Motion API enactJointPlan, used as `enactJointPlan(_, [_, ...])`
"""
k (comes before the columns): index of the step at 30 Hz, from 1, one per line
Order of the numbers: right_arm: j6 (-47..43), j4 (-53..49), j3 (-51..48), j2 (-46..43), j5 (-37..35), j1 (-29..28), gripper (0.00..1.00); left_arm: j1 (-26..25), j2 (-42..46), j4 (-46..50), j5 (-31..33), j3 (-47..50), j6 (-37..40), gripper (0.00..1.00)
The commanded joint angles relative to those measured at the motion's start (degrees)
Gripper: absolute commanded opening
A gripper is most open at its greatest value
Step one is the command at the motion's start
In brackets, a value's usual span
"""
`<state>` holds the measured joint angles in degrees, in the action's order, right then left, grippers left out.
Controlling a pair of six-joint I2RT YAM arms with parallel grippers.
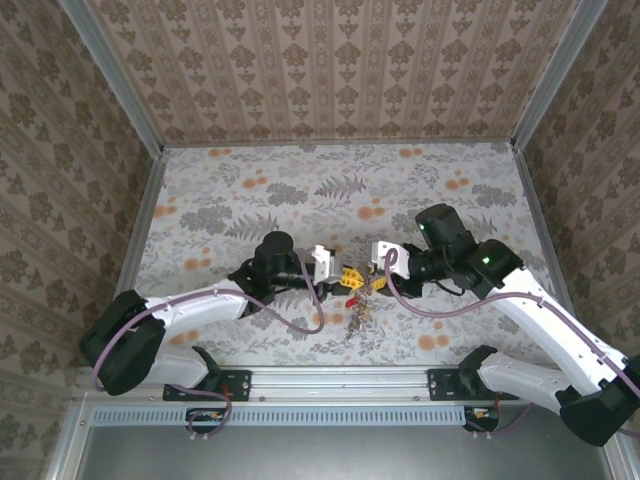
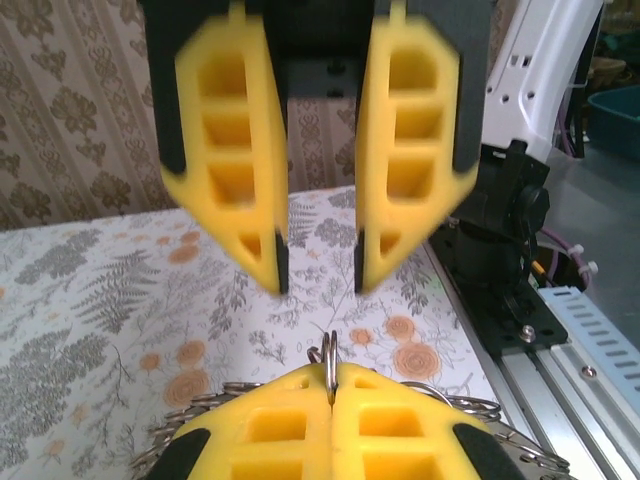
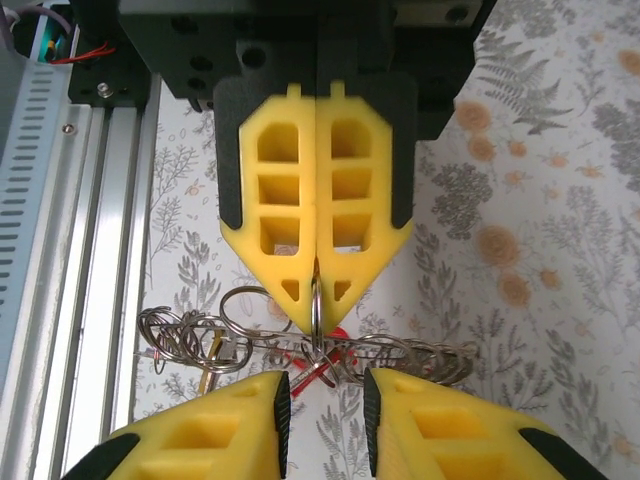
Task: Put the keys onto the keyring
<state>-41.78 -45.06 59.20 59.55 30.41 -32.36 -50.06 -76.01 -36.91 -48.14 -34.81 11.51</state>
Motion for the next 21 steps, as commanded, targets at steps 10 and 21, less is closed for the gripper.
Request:
enactJointPlan(10, [2.39,8.11,-4.02,0.06,5.38,0.10,0.17,-1.04,-4.20,-21.03,0.10,2.39,-8.84,0.00])
enactJointPlan(21, [1.67,9.62,-6.92,1.02,4.56,0.10,0.04,-1.77,-8.20,-32.20,2.71,3.26,-13.60,0.00])
